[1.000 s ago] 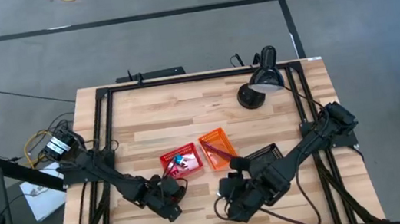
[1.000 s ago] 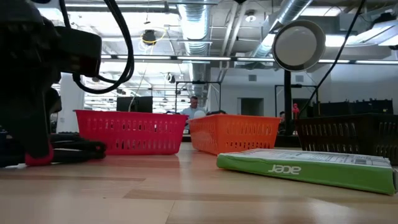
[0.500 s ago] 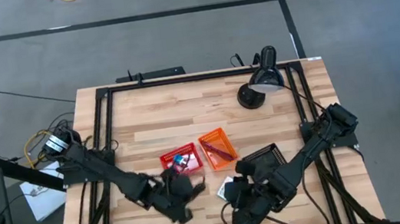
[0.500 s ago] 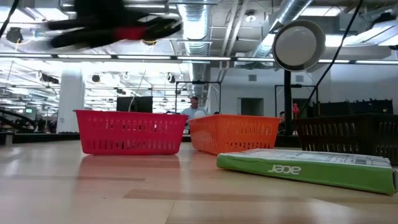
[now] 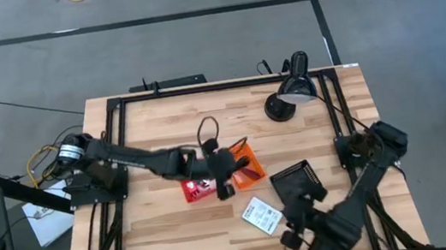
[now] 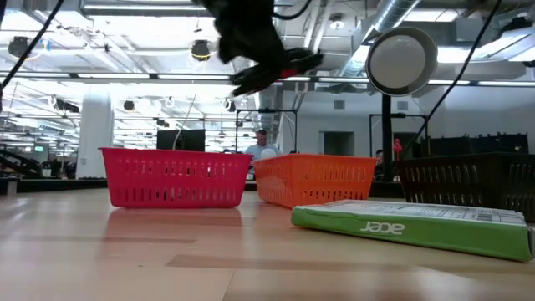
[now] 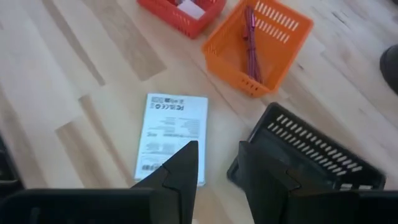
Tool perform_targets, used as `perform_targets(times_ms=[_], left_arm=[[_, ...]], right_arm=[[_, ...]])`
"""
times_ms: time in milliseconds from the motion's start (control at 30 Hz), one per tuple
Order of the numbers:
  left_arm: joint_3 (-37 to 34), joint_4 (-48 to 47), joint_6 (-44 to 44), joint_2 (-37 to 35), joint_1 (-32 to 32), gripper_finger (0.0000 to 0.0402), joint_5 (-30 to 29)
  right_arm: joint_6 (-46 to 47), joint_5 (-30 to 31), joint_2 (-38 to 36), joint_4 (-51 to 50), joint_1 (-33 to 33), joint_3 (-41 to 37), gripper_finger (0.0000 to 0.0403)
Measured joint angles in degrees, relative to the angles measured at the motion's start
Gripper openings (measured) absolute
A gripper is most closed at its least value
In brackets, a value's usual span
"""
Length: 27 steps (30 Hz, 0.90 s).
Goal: Pick and place items into bin
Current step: Put the black USB cable into the orange bin
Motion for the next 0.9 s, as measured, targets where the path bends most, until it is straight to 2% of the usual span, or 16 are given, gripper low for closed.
perform_targets(times_ms=[200, 300, 533, 633, 767, 900], left_arm=[[0.17, 10.65, 5.94, 2.67, 6.03, 0.0031, 7.51], [0.04, 11.3, 7.4, 6.18, 7.17, 0.0031, 12.43], [0.02, 11.53, 7.58, 13.0, 7.6, 0.0031, 13.84], [0.05, 11.51, 14.41, 13.11, 7.58, 0.0031, 13.66], [0.11, 10.99, 29.67, 12.3, 7.53, 0.0031, 14.94], [3.66, 7.58, 38.62, 12.24, 7.3, 0.0034, 15.04]], right_arm=[[2.82, 2.17, 0.0, 0.01, 2.94, 0.0, 0.0108], [3.56, 2.53, 0.0, 0.86, 2.85, 0.0, 0.0108], [3.62, 2.52, 0.38, 2.45, 2.85, -0.02, 0.0108], [3.62, 2.61, 0.38, 3.71, 2.93, 0.0, 0.0108], [3.58, 2.61, 0.38, 4.22, 3.22, 0.0, 0.0108], [3.57, 2.61, 0.35, 4.4, 3.22, 0.0, 0.0108]])
